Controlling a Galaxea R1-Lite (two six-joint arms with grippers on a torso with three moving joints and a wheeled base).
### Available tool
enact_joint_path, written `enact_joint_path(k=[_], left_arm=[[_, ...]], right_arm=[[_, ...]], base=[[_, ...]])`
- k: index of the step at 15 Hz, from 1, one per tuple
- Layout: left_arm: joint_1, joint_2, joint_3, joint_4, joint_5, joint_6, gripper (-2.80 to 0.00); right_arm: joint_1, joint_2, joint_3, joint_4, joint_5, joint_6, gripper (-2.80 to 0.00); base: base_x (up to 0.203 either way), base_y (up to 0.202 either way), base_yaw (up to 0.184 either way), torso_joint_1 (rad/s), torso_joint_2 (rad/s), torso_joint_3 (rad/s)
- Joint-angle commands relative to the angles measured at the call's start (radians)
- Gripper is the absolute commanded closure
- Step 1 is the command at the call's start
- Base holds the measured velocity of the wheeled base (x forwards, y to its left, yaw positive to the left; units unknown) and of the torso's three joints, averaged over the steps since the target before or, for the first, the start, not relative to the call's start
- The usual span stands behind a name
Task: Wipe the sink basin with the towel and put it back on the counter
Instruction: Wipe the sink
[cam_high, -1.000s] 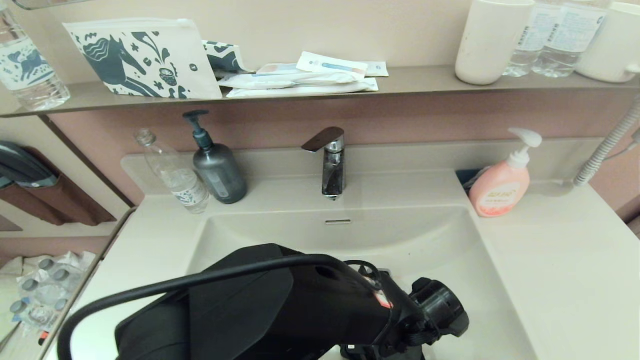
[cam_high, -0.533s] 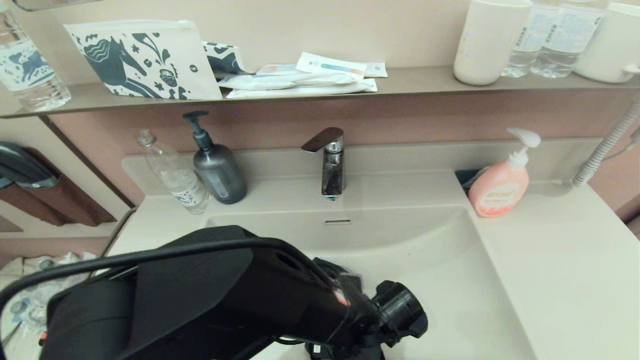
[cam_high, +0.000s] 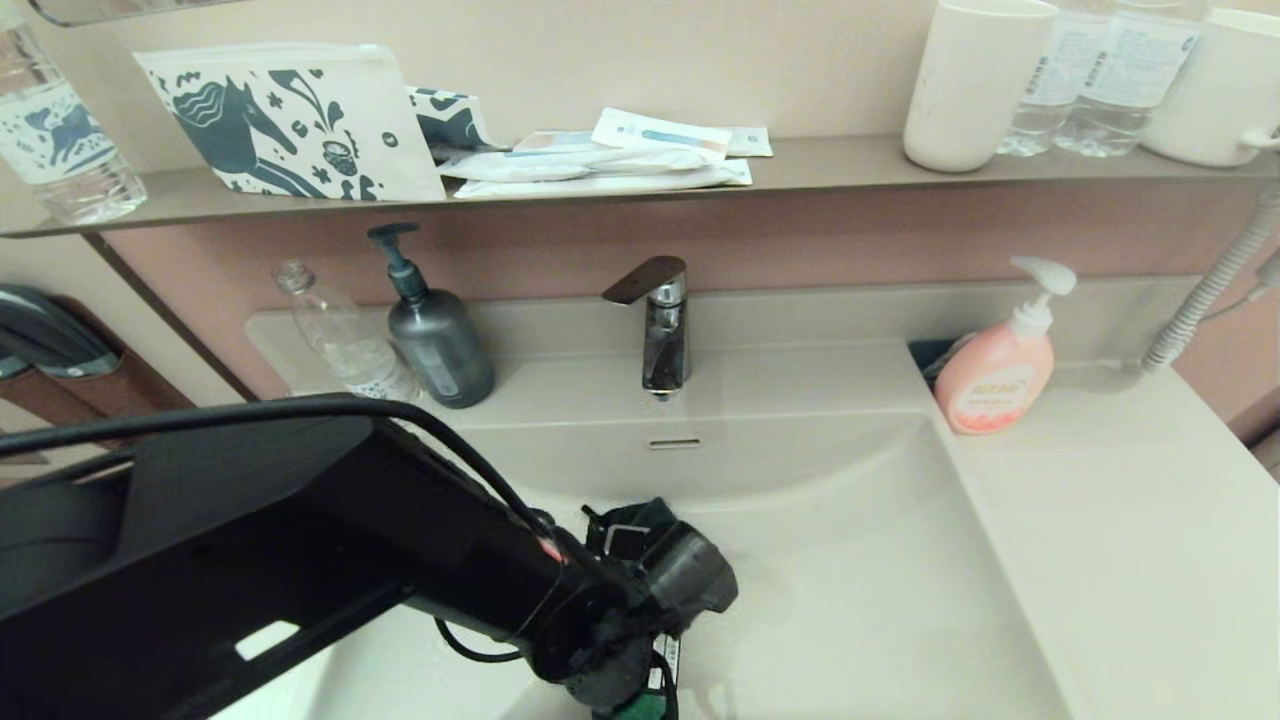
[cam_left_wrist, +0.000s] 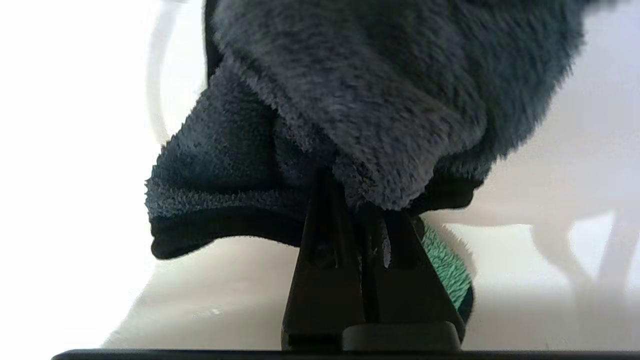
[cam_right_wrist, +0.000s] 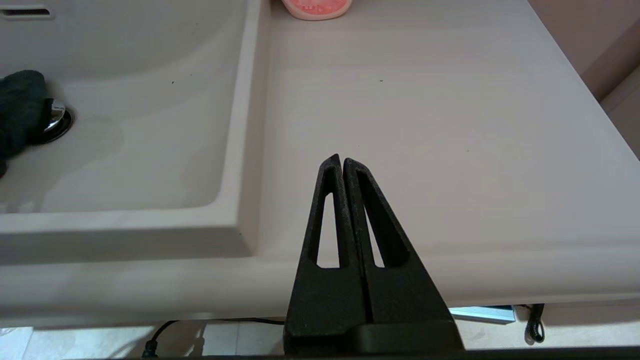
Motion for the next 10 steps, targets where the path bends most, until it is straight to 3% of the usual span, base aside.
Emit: enact_joint_path(k=[1, 6, 10], left_arm=[[0.015, 0.012, -0.017, -0.034, 0.011, -0.005, 0.00], [-0.086, 0.106, -0.219, -0.035, 0.011, -0.067, 0.00], [-0.168, 0.166, -0.409, 0.123, 0.010, -0.158, 0.00]], right_arm=[[-0.001, 0.001, -0.001, 0.000, 0.000, 0.000, 0.00], [0.000, 0.001, 0.000, 0.000, 0.000, 0.001, 0.00], [0.000, 0.001, -0.001, 0.000, 0.000, -0.001, 0.00]], base=[[0.000, 0.000, 0.000, 0.000, 0.00, 0.000], [0.000, 0.000, 0.000, 0.000, 0.00, 0.000], [0.000, 0.000, 0.000, 0.000, 0.00, 0.000]])
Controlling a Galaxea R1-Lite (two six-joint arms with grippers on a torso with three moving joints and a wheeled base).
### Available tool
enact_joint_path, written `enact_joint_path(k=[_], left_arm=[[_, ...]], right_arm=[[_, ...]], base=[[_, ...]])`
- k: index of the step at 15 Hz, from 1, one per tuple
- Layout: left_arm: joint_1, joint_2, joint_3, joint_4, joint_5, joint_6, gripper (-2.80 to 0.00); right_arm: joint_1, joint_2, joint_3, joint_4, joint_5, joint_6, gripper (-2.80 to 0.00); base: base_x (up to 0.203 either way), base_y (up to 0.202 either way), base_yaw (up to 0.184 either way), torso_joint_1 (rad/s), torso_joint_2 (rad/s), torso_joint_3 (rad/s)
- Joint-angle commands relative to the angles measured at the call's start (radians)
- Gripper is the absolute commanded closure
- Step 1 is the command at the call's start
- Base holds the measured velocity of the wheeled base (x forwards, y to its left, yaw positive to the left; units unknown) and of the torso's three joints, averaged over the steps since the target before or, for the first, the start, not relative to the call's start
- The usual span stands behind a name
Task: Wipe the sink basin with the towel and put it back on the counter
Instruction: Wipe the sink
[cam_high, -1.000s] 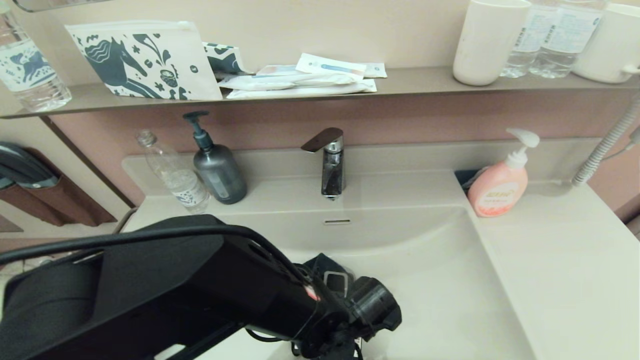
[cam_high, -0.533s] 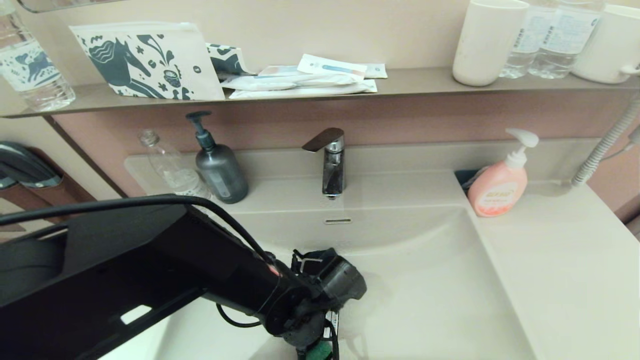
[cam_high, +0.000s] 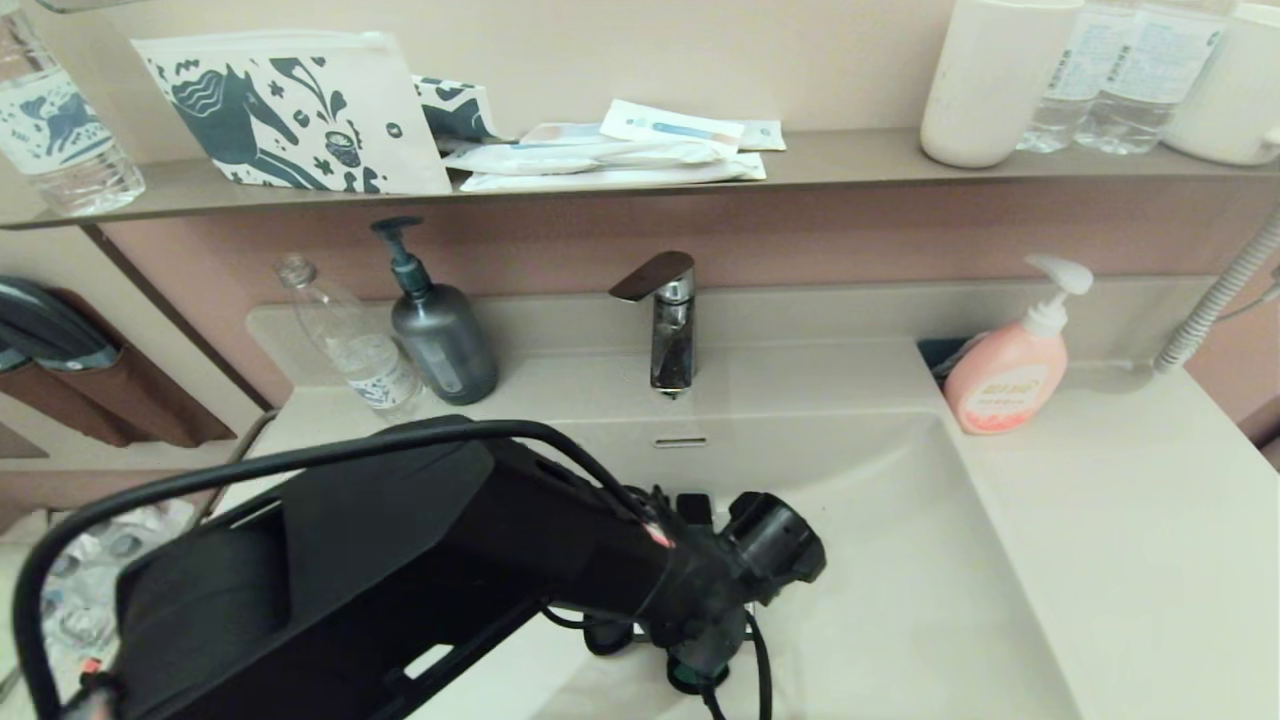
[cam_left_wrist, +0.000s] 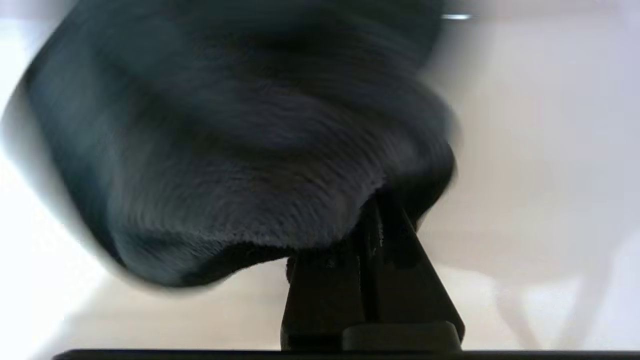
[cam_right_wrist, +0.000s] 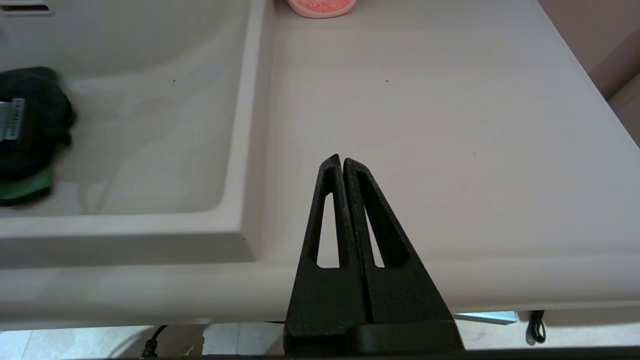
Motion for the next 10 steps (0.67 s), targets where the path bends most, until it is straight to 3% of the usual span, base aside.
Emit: enact_joint_path(k=[1, 4, 10], left_arm=[[-0.032, 0.041, -0.093, 0.076, 0.000, -0.037, 0.00], [-0.086, 0.070, -0.260, 0.217, 0.001, -0.110, 0.00], [-0.135, 0.137, -0.513, 0.379, 0.001, -0.141, 0.00]], right_arm=[[0.000, 0.001, 0.001, 0.000, 0.000, 0.000, 0.00], [0.001, 0.001, 0.000, 0.000, 0.000, 0.000, 0.00], [0.001, 0.001, -0.001, 0.000, 0.000, 0.000, 0.00]], base=[[0.000, 0.000, 0.000, 0.000, 0.00, 0.000], [0.000, 0.000, 0.000, 0.000, 0.00, 0.000], [0.000, 0.000, 0.000, 0.000, 0.00, 0.000]])
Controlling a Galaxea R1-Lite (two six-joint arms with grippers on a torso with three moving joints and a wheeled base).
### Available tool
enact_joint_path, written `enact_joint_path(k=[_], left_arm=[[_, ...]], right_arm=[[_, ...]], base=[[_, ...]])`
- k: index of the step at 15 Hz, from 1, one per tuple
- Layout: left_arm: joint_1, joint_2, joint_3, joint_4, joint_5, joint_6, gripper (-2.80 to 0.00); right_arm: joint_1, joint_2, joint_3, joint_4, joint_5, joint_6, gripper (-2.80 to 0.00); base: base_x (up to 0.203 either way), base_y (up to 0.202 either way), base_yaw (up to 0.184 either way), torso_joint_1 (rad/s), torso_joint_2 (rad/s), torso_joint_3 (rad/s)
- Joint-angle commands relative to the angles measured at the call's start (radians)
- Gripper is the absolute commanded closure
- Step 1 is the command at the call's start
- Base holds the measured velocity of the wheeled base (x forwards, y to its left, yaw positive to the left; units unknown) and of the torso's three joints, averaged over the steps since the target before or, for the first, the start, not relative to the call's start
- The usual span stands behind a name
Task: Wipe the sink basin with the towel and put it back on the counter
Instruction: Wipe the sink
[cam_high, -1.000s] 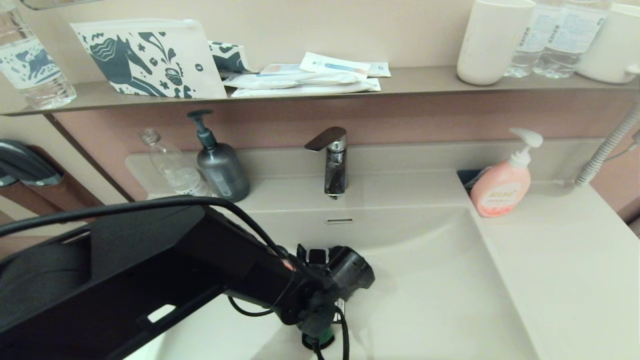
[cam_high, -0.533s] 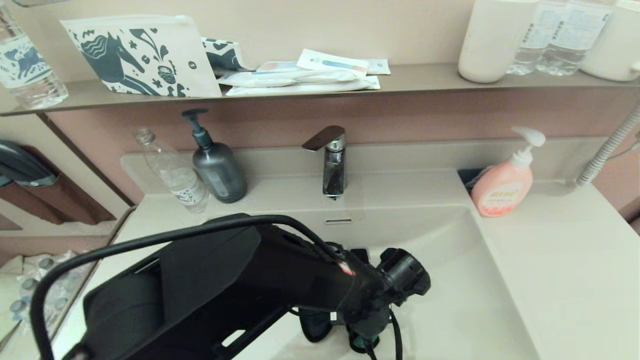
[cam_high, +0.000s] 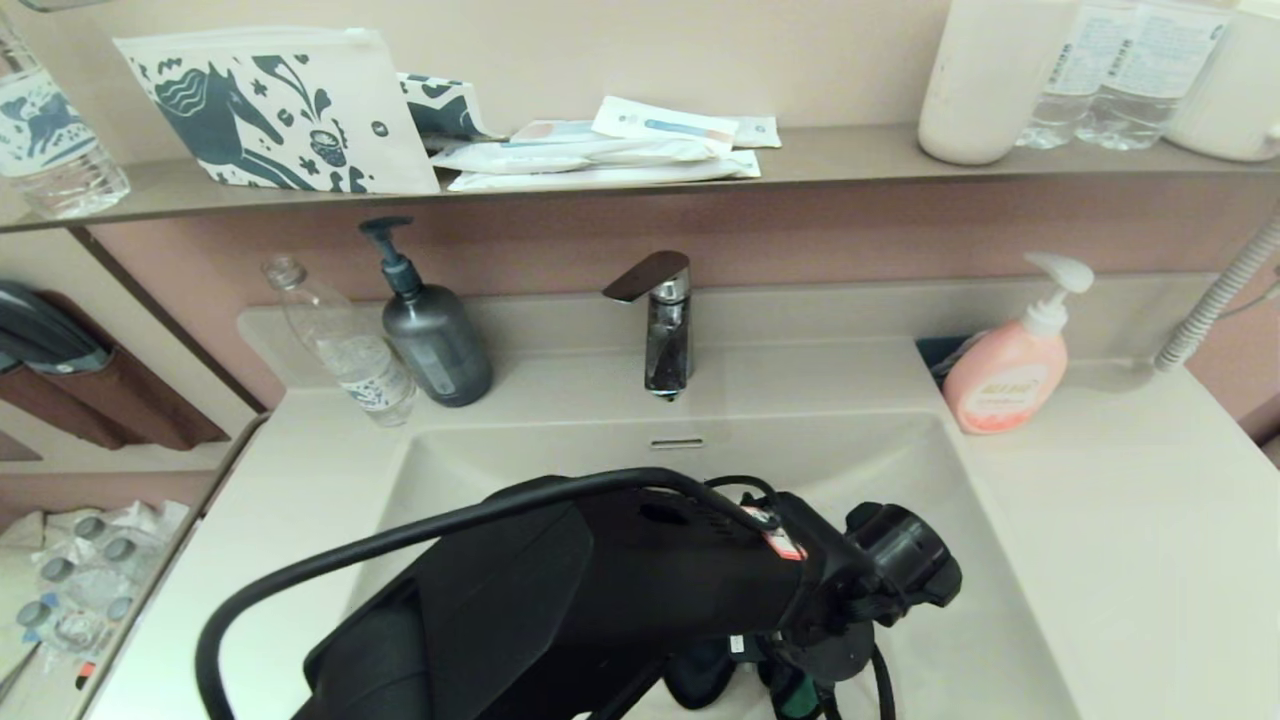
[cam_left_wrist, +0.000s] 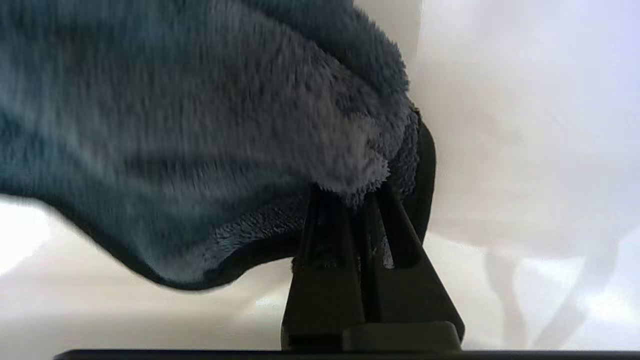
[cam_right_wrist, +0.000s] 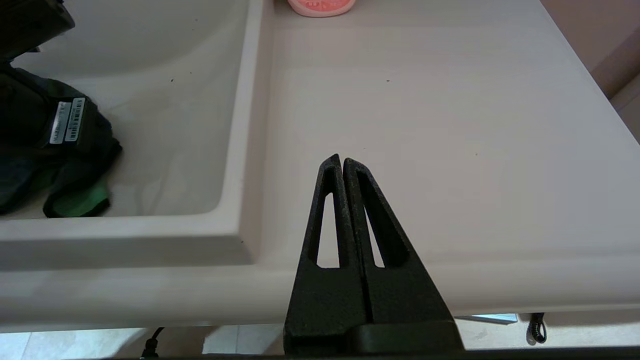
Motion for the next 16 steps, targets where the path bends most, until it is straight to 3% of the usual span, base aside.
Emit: enact_joint_path(k=[1, 6, 11, 16], left_arm=[[-0.015, 0.003, -0.032, 0.012, 0.009, -0.007, 0.00], [-0.003, -0.006, 0.021, 0.064, 0.010, -0.045, 0.00], [0.057, -0.100, 0.313, -0.039, -0.007, -0.038, 0.00], [0.143, -0.213, 0.641, -0.246, -0.010, 0.044, 0.00]], right_arm=[[0.000, 0.001, 0.001, 0.000, 0.000, -0.001, 0.00], [-0.001, 0.001, 0.000, 0.000, 0.000, -0.001, 0.00], [-0.001, 0.001, 0.000, 0.000, 0.000, -0.001, 0.00], [0.000, 0.001, -0.001, 0.000, 0.000, -0.001, 0.00]], base=[[0.000, 0.000, 0.000, 0.000, 0.00, 0.000], [0.000, 0.000, 0.000, 0.000, 0.00, 0.000], [0.000, 0.000, 0.000, 0.000, 0.00, 0.000], [0.000, 0.000, 0.000, 0.000, 0.00, 0.000]])
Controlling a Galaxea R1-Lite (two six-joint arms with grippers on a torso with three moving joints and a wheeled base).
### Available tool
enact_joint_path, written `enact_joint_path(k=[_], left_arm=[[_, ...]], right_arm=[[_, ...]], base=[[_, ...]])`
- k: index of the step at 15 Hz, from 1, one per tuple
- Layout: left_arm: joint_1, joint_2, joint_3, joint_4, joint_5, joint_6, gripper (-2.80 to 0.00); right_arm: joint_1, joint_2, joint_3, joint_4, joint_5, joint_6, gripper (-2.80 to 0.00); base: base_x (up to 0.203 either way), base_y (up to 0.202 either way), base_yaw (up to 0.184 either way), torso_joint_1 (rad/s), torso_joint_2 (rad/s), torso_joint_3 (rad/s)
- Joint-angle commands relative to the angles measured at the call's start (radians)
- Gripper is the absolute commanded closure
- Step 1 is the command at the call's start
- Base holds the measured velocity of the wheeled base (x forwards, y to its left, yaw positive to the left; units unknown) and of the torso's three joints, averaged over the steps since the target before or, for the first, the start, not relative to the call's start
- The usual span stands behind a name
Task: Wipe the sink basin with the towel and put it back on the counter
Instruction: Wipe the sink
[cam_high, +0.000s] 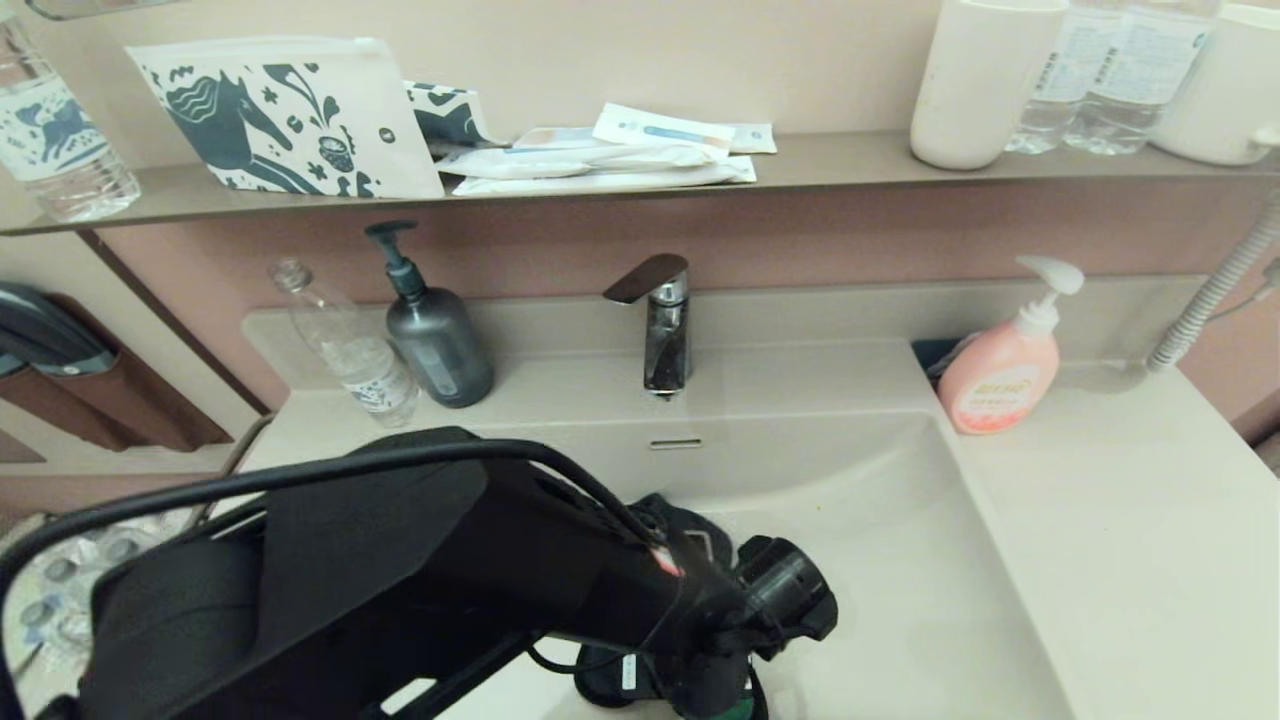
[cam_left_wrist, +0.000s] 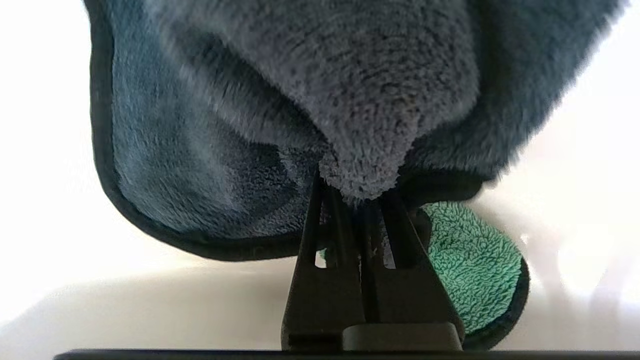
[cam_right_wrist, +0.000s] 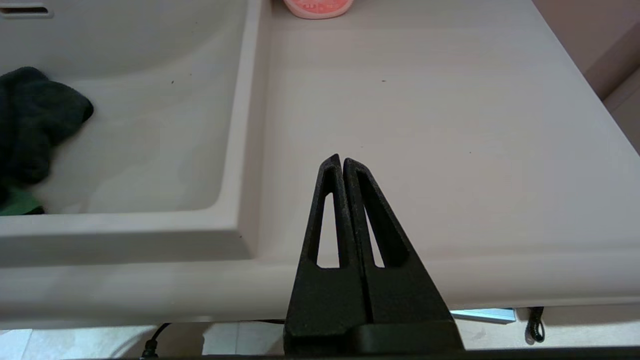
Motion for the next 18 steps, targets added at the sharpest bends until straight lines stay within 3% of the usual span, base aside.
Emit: enact_joint_path(k=[1, 4, 11, 18], left_arm=[[0.048, -0.059, 0.099, -0.057, 0.005, 0.038, 0.00], [0.166, -0.104, 0.178, -0.203, 0.014, 0.230, 0.00], [0.259, -0.103, 0.177, -0.374, 0.015, 0.448, 0.00], [0.249, -0.068, 0.174, -0.563, 0.035, 0.467, 0.00]], right_arm=[[0.000, 0.001, -0.001, 0.000, 0.000, -0.001, 0.00], [-0.001, 0.001, -0.001, 0.000, 0.000, -0.001, 0.00], [-0.001, 0.001, -0.001, 0.000, 0.000, 0.001, 0.00], [0.001, 0.001, -0.001, 0.000, 0.000, -0.001, 0.00]], base=[[0.000, 0.000, 0.000, 0.000, 0.00, 0.000], [0.000, 0.000, 0.000, 0.000, 0.00, 0.000], [0.000, 0.000, 0.000, 0.000, 0.00, 0.000], [0.000, 0.000, 0.000, 0.000, 0.00, 0.000]])
